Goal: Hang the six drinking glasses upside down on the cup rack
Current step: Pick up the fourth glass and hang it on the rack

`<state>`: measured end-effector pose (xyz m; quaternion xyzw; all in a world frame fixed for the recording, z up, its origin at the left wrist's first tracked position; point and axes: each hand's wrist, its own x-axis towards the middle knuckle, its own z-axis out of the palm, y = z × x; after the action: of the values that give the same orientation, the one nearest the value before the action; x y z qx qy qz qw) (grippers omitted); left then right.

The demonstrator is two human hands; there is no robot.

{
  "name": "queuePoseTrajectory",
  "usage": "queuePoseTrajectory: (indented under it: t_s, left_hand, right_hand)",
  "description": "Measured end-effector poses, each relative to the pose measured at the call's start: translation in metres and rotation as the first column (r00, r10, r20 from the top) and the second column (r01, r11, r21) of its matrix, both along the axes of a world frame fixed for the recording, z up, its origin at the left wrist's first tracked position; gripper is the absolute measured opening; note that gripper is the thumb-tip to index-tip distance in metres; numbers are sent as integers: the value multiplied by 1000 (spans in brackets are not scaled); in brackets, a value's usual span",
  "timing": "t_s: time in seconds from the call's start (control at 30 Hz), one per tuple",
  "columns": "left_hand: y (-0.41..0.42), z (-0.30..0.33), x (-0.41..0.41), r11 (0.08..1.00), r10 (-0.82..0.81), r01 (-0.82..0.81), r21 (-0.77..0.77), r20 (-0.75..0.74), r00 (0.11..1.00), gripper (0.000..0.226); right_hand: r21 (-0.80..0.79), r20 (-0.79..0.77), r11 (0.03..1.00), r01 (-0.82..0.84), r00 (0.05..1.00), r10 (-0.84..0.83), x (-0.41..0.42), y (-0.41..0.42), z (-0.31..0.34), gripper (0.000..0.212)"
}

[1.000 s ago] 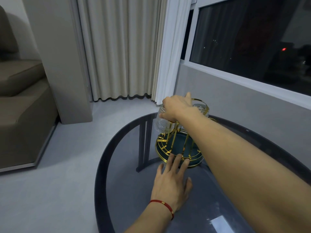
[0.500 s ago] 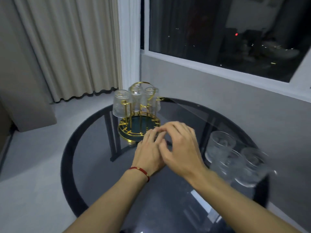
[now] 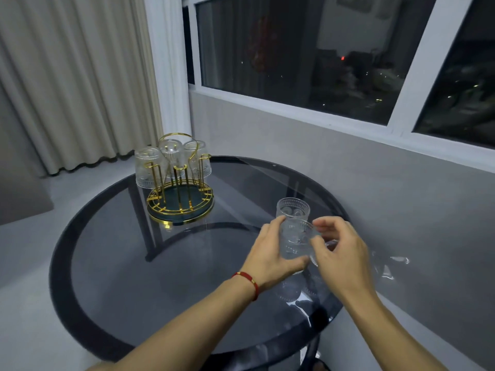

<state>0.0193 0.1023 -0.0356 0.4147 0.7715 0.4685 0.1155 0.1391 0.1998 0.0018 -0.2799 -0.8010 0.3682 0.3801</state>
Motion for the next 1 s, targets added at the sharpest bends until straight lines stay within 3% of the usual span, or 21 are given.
queuePoseTrajectory:
  t_s: [0.3, 0.4, 0.5, 0.63, 0.7, 0.77, 0.83, 0.9, 1.0]
  left_hand:
    - [4, 1, -6, 995, 95, -95, 22, -3, 995, 83]
    - [-9, 9, -16, 993, 120, -120, 12, 13, 993, 93]
    - [-37, 21, -38, 981, 189, -189, 52, 19, 982, 79]
    - [-86, 30, -76, 910, 355, -381, 163, 171, 919, 68]
    - [-103, 32, -87, 861, 389, -460, 218, 301, 871, 65]
    - [-114, 33, -96, 831, 348, -488, 268, 434, 831, 61]
    - [-115, 30, -102, 816, 270, -494, 300, 558, 784, 59]
    - [-117, 25, -107, 810, 203, -499, 309, 651, 732, 60]
    - [-118, 16, -118, 838, 102, -452, 306, 725, 681, 61]
  right_hand:
    - [-17, -51, 1000, -5, 999, 4, -6, 2, 2, 29]
    - [-12, -74, 998, -68, 995, 67, -11, -6, 5, 28]
    - [-14, -50, 984, -177, 983, 176, -19, -16, 3, 27]
    - [-45, 35, 948, -316, 947, 318, -48, -40, -7, 26]
    - [-138, 77, 918, -371, 920, 384, -70, -52, -12, 24]
    - [-397, 75, 814, -423, 869, 488, -97, -69, -15, 39]
    - [-667, -100, 589, -457, 838, 537, -118, -81, -15, 43]
    - [-763, -261, 428, -485, 836, 482, -132, -85, -16, 38]
    - [-793, -345, 350, -499, 841, 416, -143, -79, -18, 35]
